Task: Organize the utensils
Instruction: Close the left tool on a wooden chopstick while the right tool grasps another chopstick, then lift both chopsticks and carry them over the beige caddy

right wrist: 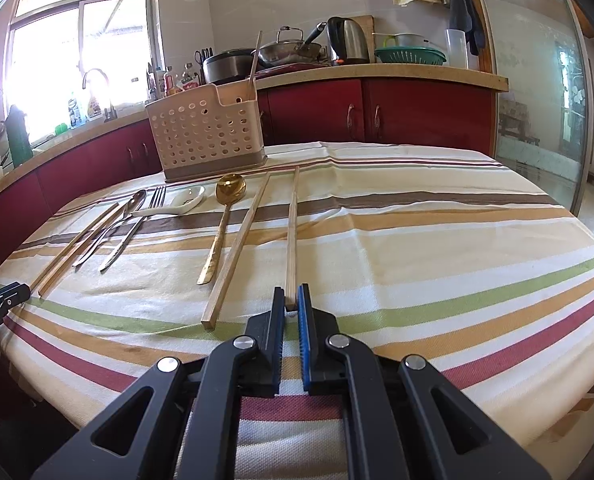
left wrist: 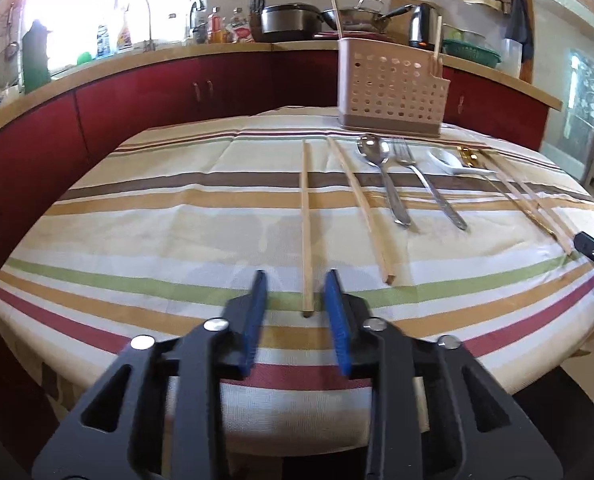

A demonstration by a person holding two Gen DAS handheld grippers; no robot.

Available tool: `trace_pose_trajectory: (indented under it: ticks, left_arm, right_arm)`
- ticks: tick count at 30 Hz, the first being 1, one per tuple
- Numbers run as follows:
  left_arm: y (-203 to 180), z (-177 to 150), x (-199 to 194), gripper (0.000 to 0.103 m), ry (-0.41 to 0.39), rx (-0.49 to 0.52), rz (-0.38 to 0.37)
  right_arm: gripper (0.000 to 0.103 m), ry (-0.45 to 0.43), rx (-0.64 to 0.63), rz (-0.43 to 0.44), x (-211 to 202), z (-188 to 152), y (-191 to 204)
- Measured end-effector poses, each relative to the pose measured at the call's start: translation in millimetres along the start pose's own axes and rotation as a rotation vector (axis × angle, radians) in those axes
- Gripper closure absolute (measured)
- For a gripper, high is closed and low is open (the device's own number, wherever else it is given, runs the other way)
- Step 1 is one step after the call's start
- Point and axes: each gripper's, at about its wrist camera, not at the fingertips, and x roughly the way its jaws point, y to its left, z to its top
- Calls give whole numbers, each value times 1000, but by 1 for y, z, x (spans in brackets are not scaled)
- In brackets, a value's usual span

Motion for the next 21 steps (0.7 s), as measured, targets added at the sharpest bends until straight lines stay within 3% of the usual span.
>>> trace_pose_trajectory:
  ticks: [2,10,21]
  left_arm:
    - [-5,0,-1,96,1,27,-24]
    - [-2,9,-9,97,15,17,-52]
    - [9,49,-51,97,-81,-3,-61]
  right_arm:
    - [96,-3,0,1,-1,1,1]
    - [96,-48,3,3,-16,11,2]
    - [96,-168,-2,-11,-51,56,3]
